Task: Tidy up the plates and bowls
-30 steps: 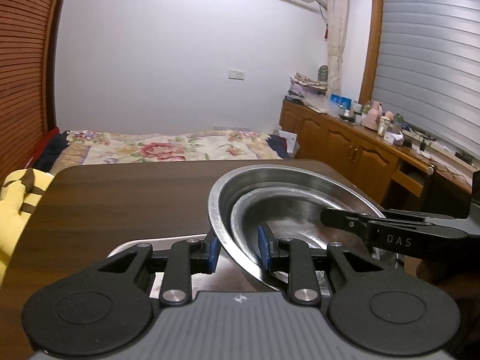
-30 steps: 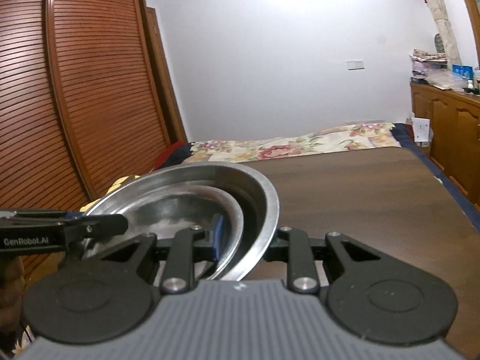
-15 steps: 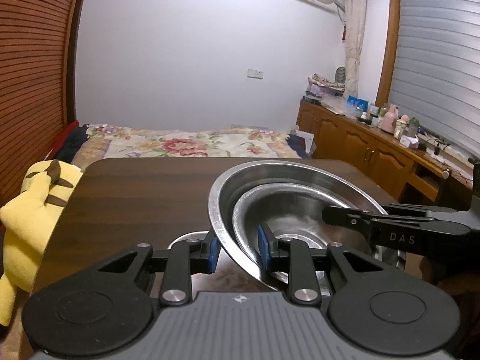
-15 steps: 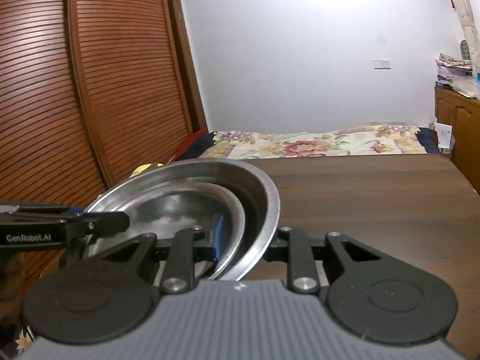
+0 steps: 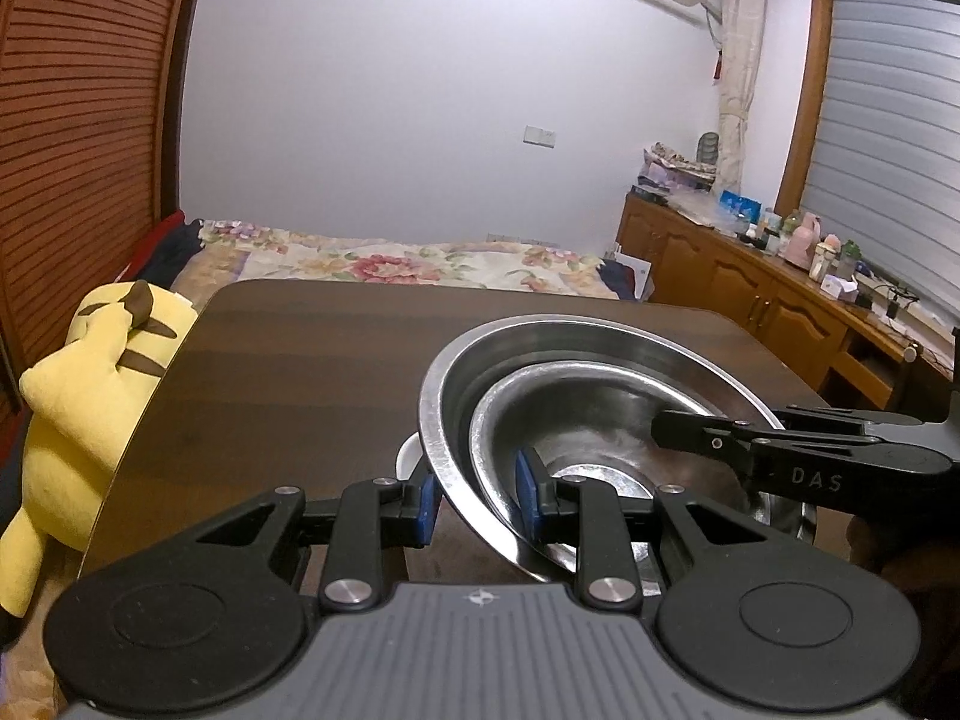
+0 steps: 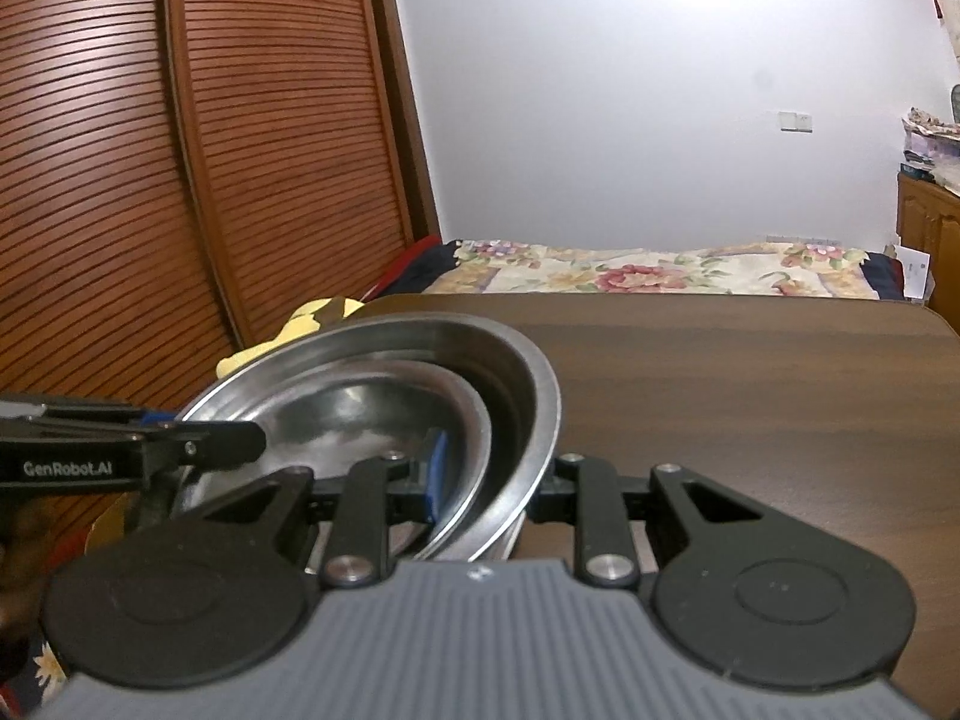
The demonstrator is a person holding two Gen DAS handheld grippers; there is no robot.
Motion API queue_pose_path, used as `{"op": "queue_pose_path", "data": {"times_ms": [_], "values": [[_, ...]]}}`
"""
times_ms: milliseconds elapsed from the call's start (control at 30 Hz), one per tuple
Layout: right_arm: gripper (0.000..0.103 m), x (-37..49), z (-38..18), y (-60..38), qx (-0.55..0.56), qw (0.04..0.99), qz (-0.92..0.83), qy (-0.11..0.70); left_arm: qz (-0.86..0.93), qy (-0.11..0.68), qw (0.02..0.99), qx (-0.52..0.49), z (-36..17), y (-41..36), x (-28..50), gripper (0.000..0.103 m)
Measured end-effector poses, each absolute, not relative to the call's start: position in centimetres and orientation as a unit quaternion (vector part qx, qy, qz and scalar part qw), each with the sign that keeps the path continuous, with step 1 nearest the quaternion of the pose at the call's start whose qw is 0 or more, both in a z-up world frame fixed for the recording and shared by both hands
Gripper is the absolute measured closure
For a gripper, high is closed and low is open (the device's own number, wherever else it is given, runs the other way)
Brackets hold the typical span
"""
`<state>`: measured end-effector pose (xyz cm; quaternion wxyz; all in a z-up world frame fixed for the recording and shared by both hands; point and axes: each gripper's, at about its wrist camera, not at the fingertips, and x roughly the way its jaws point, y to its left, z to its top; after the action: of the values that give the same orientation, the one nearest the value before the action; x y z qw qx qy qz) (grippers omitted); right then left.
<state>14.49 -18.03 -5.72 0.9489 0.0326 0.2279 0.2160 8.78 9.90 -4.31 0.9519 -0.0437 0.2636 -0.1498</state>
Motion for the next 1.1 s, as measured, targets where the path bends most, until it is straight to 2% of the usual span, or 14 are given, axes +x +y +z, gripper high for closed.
{"op": "queue_pose_path", "data": {"times_ms": [867,900,1000,1100], "values": [[0.074,14.9,-6.9,-16.5,0.022,0.942,0.226,0.245,-0.124,0.27,0.954,-0.034,-5.3,9.5,8.5,0.075],[0.071,14.8,-6.9,-16.6,0.022,0.942,0.226,0.247,-0.121,0.269,0.955,-0.033,-5.2,9.5,8.4,0.075],[0.046,14.6,-6.6,-16.4,0.01,0.947,0.217,0.237,-0.116,0.267,0.956,-0.029,-5.0,9.4,8.4,0.075],[0.046,14.4,-6.0,-16.8,0.009,0.95,0.213,0.226,-0.109,0.265,0.958,-0.027,-4.7,9.4,8.3,0.075]]}}
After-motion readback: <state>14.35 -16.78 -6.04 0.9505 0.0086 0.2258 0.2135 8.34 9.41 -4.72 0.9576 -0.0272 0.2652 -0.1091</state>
